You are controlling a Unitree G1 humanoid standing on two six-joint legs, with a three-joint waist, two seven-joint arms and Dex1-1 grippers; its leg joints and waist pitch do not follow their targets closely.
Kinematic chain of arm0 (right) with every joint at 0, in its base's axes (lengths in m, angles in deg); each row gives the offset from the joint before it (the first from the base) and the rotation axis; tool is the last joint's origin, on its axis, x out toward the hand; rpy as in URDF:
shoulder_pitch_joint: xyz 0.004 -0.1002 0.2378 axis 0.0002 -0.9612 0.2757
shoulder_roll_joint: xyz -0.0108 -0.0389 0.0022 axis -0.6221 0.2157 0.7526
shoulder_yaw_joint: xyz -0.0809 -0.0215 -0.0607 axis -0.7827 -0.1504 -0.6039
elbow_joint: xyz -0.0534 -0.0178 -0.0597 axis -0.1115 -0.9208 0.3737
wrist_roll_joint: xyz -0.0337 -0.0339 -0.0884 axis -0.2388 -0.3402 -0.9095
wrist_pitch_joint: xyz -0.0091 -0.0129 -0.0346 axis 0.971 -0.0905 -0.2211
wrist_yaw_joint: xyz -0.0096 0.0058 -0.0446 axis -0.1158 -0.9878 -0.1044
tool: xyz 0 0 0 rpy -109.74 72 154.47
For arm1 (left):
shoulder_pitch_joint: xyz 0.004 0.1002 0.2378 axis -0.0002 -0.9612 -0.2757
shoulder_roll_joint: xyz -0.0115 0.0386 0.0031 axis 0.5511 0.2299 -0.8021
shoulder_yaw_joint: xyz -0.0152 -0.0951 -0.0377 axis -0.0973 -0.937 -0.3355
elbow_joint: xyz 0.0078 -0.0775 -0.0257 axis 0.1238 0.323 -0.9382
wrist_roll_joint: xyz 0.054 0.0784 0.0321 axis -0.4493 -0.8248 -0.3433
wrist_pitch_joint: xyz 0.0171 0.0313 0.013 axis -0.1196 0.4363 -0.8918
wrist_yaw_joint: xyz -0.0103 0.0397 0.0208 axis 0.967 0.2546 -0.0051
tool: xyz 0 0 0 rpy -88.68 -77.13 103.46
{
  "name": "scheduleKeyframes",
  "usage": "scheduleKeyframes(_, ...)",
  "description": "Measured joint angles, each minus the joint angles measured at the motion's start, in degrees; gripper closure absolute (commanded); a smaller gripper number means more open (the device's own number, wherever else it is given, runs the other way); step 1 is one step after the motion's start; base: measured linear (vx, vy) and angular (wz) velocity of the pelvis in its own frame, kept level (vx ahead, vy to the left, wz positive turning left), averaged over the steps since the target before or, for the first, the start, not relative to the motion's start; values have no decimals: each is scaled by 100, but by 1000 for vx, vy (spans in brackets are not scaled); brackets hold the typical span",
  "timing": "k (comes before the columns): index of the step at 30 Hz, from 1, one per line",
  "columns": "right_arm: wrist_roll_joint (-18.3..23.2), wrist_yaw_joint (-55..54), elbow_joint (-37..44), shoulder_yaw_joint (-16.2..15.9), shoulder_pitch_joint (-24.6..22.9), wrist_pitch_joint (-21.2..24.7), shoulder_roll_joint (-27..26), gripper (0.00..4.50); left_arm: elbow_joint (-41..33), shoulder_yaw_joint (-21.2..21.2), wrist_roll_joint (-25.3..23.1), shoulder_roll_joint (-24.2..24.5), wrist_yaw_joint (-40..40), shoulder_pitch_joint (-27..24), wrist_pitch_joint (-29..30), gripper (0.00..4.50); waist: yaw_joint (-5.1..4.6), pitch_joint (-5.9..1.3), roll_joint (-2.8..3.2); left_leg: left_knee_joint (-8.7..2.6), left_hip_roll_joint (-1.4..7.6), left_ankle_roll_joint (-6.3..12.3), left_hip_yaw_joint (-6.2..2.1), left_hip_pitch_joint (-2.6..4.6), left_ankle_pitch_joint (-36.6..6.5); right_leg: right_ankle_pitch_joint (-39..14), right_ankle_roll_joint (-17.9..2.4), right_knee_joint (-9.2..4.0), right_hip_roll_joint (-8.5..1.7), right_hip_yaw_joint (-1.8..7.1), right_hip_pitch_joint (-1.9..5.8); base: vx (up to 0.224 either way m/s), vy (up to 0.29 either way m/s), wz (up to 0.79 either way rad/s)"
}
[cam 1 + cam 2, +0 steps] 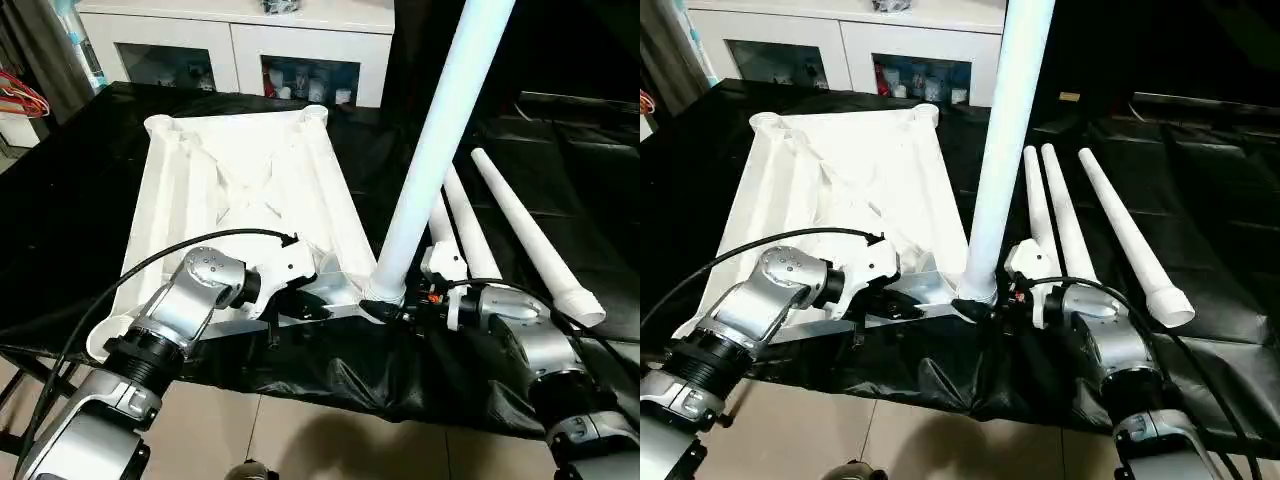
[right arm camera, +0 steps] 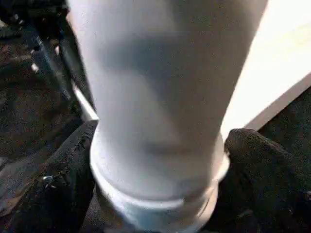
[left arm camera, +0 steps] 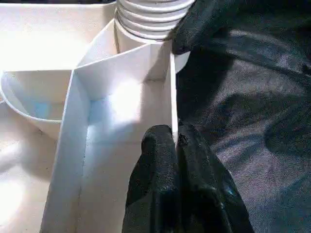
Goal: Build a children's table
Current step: Rotate leg to tighten
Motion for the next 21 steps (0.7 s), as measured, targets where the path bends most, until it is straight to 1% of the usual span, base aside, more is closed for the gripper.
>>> scheduleKeyframes(9,12,-186,0,34,2,-36,-158,21,0,31,0,-40,1,5,-3,450,80,0,0,3,0,1,0,0,0,0,0,5,0,0,0,0,0,0)
scheduleKeyframes(14,11,-174,0,33,2,-36,-157,21,0,32,0,-38,2,5,-4,450,82,0,0,12,1,1,0,0,0,0,0,12,-1,0,0,0,0,0)
scheduleKeyframes(15,12,-167,0,33,2,-29,-157,36,0,33,0,-37,4,5,-4,450,82,0,0,14,1,1,0,0,0,0,0,15,-1,0,-1,0,0,0)
scheduleKeyframes(16,15,-160,0,33,3,-18,-157,36,0,34,0,-36,5,5,-4,450,82,0,0,15,2,0,0,0,0,0,0,16,-1,0,-1,0,0,0)
scheduleKeyframes(17,30,-126,0,33,3,7,-157,47,0,35,0,-35,5,5,-4,450,82,0,0,17,2,0,0,0,0,0,0,17,-1,0,-1,0,0,0)
scheduleKeyframes(18,58,-77,0,34,5,56,-156,64,2,37,0,-34,5,5,-4,450,81,0,0,19,2,0,0,1,0,0,0,19,-1,0,-1,0,0,0)
scheduleKeyframes(20,71,-40,0,33,11,86,-156,73,7,38,0,-35,5,5,-5,450,81,0,0,22,3,-1,0,1,0,0,0,21,-1,0,-1,0,0,0)
scheduleKeyframes(21,76,-24,0,30,11,93,-156,91,9,37,0,-35,5,5,-9,450,81,0,0,23,3,-1,0,1,0,0,0,22,-1,0,0,0,0,0)
